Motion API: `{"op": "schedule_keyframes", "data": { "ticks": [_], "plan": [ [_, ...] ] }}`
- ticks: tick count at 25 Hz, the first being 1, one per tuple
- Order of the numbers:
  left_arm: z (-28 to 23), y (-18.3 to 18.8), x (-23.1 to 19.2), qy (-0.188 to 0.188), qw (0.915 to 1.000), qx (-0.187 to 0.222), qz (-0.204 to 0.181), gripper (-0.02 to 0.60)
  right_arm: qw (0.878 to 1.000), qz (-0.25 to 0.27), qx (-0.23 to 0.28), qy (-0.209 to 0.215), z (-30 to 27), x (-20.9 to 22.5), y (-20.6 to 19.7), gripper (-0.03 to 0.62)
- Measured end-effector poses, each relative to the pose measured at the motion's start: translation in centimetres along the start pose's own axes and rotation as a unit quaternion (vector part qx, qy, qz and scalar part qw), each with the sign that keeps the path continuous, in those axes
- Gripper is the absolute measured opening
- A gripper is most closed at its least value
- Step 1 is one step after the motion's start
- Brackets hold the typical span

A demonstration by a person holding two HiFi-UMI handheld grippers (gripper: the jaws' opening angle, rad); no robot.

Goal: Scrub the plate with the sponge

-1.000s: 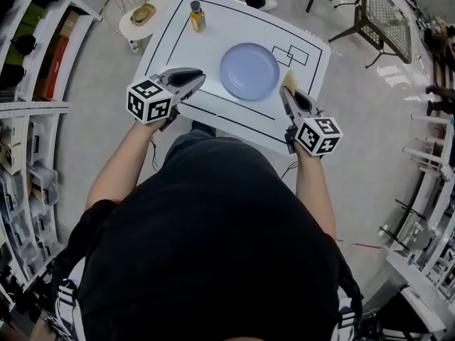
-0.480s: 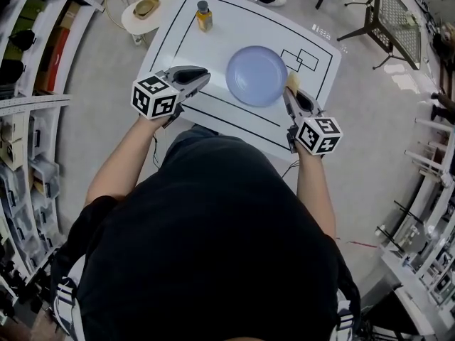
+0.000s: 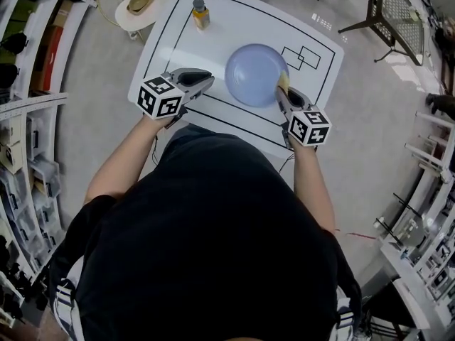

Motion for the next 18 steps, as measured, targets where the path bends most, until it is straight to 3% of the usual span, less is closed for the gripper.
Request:
{"op": "schedule_keyframes", "data": {
  "ticks": [18],
  "plan": [
    [-3.9,-3.9,-3.8,0.008,0.9980,-0.043,0.045,0.055,0.996,0.030,-0.086,0.010,-7.2,1.8,-3.4,0.034]
  ]
}}
Point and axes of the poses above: the fingertips, and each gripper's own axes: z backward along the fingers, x to its right, y out of its top, the point moved 2 cm from there along z, backward along the fingers, and after that the axes turned 6 degrees about -z, right-handed, at the moved point
